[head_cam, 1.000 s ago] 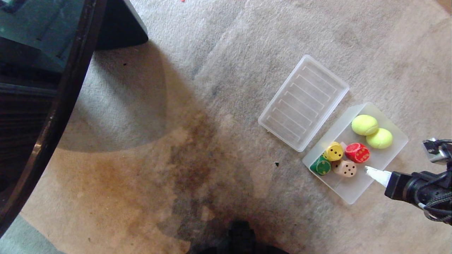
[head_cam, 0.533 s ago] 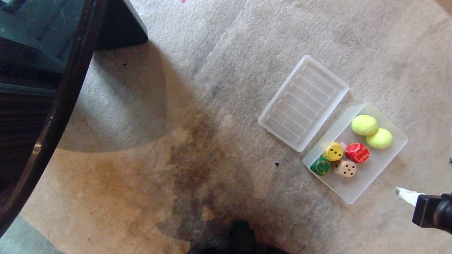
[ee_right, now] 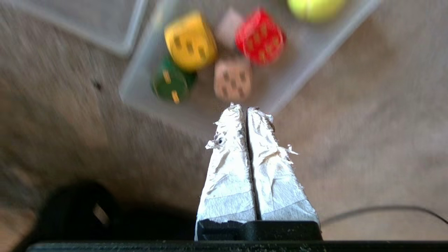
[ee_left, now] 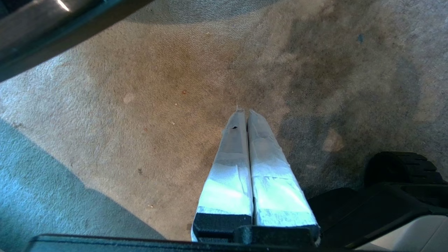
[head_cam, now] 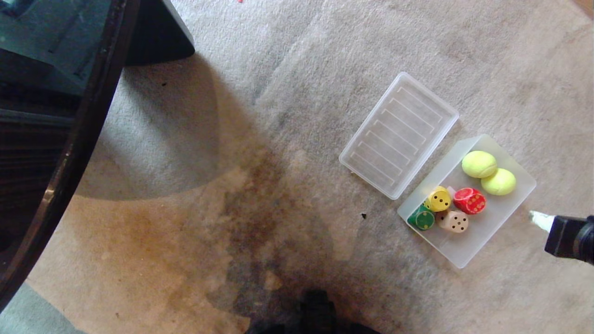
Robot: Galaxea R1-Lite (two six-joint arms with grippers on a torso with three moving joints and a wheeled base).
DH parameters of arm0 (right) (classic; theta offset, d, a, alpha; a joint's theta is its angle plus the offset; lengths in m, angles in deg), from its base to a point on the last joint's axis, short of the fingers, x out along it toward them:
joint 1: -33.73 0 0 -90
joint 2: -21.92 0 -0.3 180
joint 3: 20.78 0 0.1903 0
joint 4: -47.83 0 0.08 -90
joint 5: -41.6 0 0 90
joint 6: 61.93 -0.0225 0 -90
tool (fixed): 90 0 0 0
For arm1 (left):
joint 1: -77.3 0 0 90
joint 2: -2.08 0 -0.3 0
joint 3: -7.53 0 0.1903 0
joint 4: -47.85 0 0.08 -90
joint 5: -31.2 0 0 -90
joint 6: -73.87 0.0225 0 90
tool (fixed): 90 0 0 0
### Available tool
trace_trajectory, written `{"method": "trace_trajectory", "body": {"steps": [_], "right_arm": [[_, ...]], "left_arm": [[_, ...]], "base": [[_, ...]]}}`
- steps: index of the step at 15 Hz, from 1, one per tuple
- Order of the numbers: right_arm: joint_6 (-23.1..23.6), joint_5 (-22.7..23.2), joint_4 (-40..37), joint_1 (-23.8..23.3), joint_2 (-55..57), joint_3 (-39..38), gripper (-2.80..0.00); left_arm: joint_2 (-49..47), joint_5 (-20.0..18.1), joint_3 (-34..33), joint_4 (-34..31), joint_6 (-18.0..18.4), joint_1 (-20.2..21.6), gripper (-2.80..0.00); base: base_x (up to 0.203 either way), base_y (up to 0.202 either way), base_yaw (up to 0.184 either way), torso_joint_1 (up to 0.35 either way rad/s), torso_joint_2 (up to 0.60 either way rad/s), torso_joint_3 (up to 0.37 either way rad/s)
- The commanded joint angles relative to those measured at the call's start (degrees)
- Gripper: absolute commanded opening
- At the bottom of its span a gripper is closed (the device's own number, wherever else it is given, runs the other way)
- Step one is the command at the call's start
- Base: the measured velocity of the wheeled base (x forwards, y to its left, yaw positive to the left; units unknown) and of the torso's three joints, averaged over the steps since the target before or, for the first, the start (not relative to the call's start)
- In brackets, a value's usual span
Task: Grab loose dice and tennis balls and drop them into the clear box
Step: Close the lid
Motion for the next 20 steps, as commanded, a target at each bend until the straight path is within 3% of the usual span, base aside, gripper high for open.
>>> {"method": "trace_trajectory", "body": {"steps": [1,4,11,15,20], "right_arm": [[-1.5,-0.1,0.8,-1.3,8.2,6.6,-2.8],[-4.9,-0.2,4.3,-3.7,19.4,17.1,-2.8],[-6.0,-0.1,6.6,-4.7,21.5,19.8,-2.8],[-6.8,0.3,10.9,-6.0,34.9,37.1,-2.8],[-7.0,0.4,12.6,-6.4,36.7,39.4,-2.8]], "left_arm": [[0.0,0.0,-0.1,0.0,0.0,0.0,-2.8],[0.0,0.0,-0.1,0.0,0.0,0.0,-2.8],[0.0,0.0,-0.1,0.0,0.0,0.0,-2.8],[0.0,0.0,-0.1,0.0,0.0,0.0,-2.8],[0.0,0.0,-0.1,0.0,0.0,0.0,-2.8]], "base": [[0.0,0.0,0.0,0.0,0.0,0.0],[0.0,0.0,0.0,0.0,0.0,0.0],[0.0,0.0,0.0,0.0,0.0,0.0],[0.0,0.0,0.0,0.0,0.0,0.0],[0.0,0.0,0.0,0.0,0.0,0.0]]}}
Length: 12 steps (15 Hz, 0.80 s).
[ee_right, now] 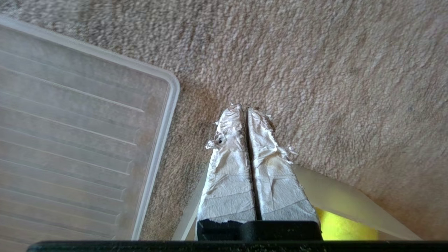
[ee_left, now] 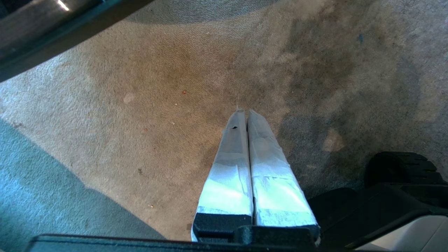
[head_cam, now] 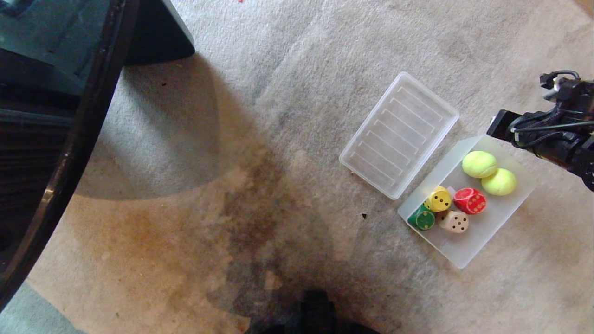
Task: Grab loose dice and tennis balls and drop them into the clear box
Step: Close the lid
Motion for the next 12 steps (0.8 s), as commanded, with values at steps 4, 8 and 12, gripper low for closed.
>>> {"method": "trace_trajectory", "body": {"steps": [4,8,12], "right_arm": [[0.0,1.7,6.5,-0.3,11.6,16.0,0.0],[-0.1,2.6,7.3,-0.2,12.0,16.5,0.0],[-0.9,7.5,9.4,0.0,13.4,18.2,0.0]], "left_arm": [[0.0,0.0,-0.1,0.0,0.0,0.0,-2.8],[0.0,0.0,-0.1,0.0,0.0,0.0,-2.8],[0.0,0.0,-0.1,0.0,0.0,0.0,-2.8]], "base": [[0.0,0.0,0.0,0.0,0.0,0.0],[0.0,0.0,0.0,0.0,0.0,0.0],[0.0,0.0,0.0,0.0,0.0,0.0]]}}
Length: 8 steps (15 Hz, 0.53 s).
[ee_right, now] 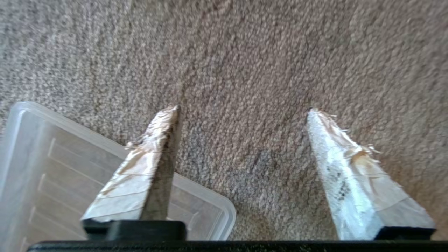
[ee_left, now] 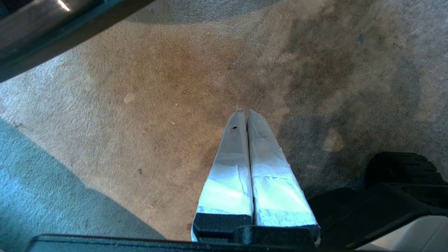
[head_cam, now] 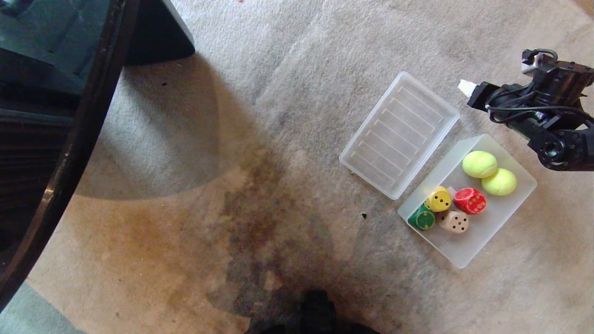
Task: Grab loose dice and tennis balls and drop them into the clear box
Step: Close the lid
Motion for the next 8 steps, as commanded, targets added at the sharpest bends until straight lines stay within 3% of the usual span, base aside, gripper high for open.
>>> {"method": "trace_trajectory", "body": {"steps": [1,2,3,8], "right_arm": [[-1.3,1.3,0.1,0.5,0.0,0.3,0.0],[-4.7,5.5,-0.1,1.3,-0.9,0.4,0.0],[-5.8,6.5,-0.2,1.7,-1.3,0.5,0.0],[-7.3,8.2,-2.6,3.7,-3.2,0.4,0.0]], "left_arm": [[0.0,0.0,-0.1,0.0,0.0,0.0,-2.8],[0.0,0.0,-0.1,0.0,0.0,0.0,-2.8],[0.0,0.0,-0.1,0.0,0.0,0.0,-2.8],[0.0,0.0,-0.1,0.0,0.0,0.0,-2.8]], "base": [[0.0,0.0,0.0,0.0,0.0,0.0],[0.0,0.0,0.0,0.0,0.0,0.0],[0.0,0.0,0.0,0.0,0.0,0.0],[0.0,0.0,0.0,0.0,0.0,0.0]]}}
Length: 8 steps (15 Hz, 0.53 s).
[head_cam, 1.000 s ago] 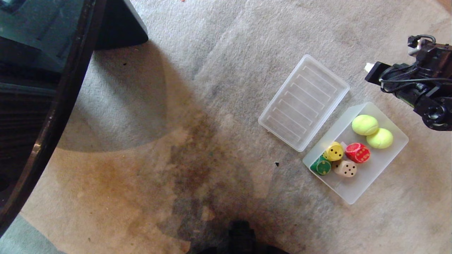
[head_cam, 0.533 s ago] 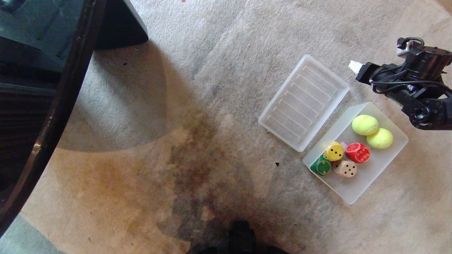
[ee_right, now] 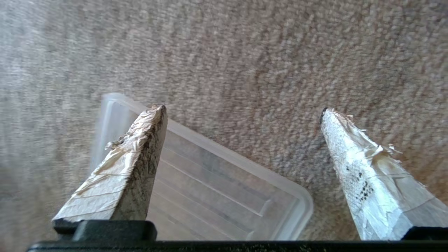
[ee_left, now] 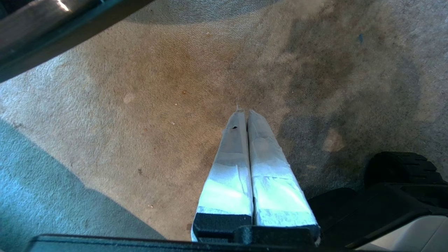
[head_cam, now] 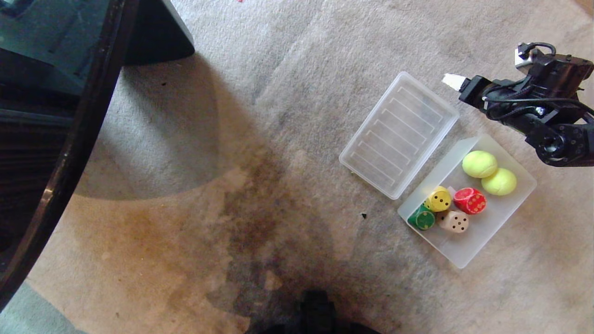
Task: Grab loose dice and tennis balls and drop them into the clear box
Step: Close the lid
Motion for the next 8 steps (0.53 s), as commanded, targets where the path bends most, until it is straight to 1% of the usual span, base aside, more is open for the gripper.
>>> {"method": "trace_trajectory", "body": {"steps": [1,3,7,8], "right_arm": [[-0.2,0.3,0.2,0.3,-1.2,-0.1,0.0],[-0.7,0.8,-1.4,1.6,-1.9,-0.1,0.0],[-1.0,1.0,-1.8,1.8,-2.0,-0.2,0.0],[-2.2,1.4,-5.3,2.1,-2.9,-0.4,0.0]], "left_arm": [[0.0,0.0,-0.1,0.0,0.0,0.0,-2.8],[0.0,0.0,-0.1,0.0,0.0,0.0,-2.8],[0.0,0.0,-0.1,0.0,0.0,0.0,-2.8],[0.0,0.0,-0.1,0.0,0.0,0.0,-2.8]], "base": [[0.0,0.0,0.0,0.0,0.0,0.0],[0.0,0.0,0.0,0.0,0.0,0.0],[0.0,0.0,0.0,0.0,0.0,0.0],[0.0,0.0,0.0,0.0,0.0,0.0]]}}
